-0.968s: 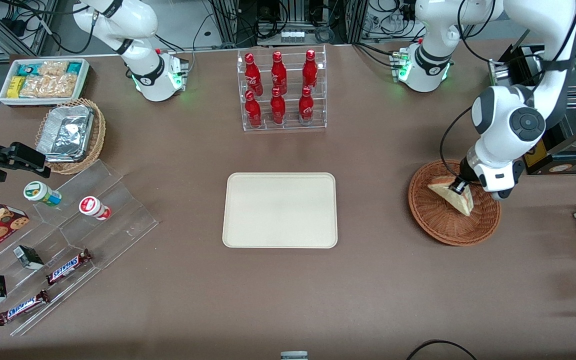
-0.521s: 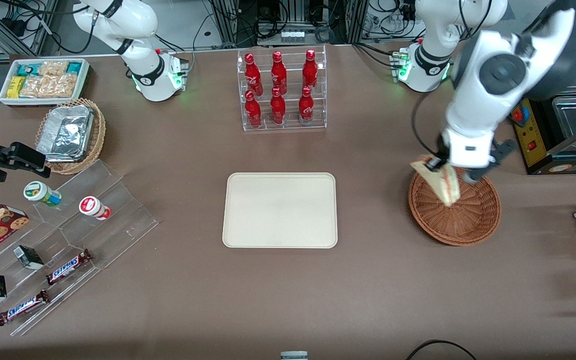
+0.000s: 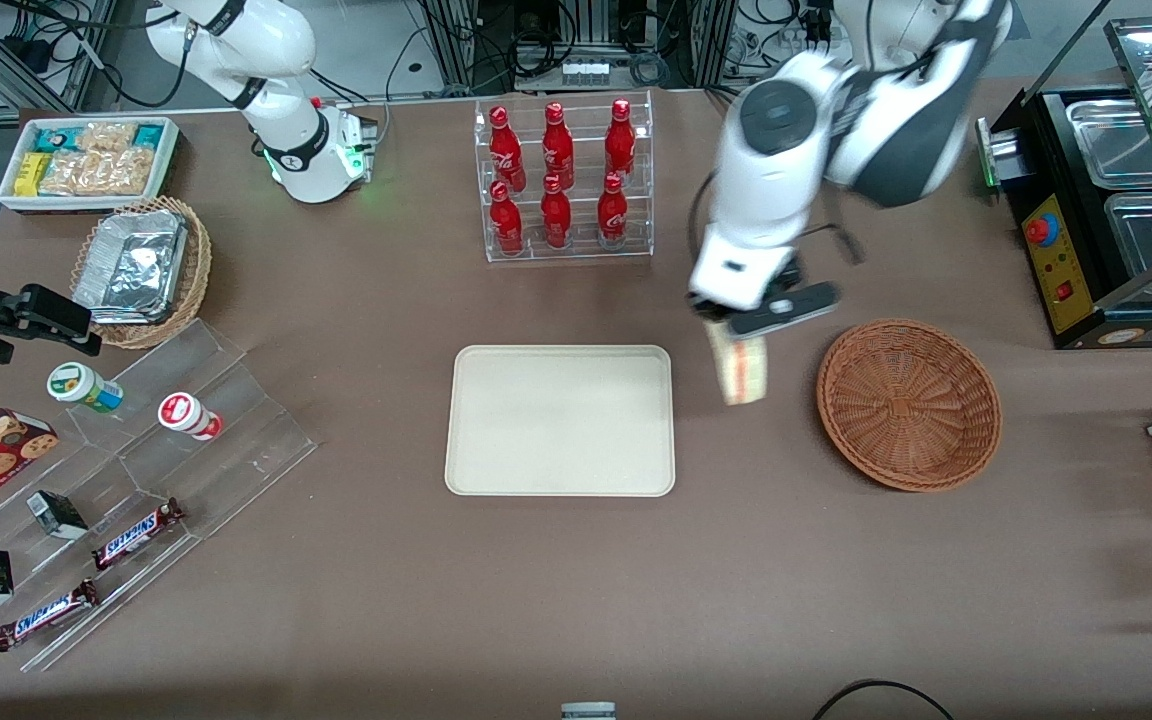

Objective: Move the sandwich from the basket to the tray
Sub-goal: 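Lift the sandwich and carry it toward the cream tray, then lower the sandwich onto the tray and open the left gripper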

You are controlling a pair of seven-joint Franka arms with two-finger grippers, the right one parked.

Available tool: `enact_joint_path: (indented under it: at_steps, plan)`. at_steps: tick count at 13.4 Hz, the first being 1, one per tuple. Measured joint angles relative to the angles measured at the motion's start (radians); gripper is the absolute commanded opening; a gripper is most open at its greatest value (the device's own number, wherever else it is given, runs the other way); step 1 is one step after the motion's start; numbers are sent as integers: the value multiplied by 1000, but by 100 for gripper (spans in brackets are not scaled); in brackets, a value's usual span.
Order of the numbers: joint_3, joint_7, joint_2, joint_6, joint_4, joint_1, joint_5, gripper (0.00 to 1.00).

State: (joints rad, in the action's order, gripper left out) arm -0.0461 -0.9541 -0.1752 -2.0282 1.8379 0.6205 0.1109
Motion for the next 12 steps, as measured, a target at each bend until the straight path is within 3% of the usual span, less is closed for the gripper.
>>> enact_joint_path:
  at_steps: [5, 9, 12]
  plan:
    - [2, -3, -239, -206, -76, 72, 12, 0]
    - [5, -2, -389, -223, -194, 78, 20, 0]
    - [5, -30, -433, -222, -206, 100, 87, 0]
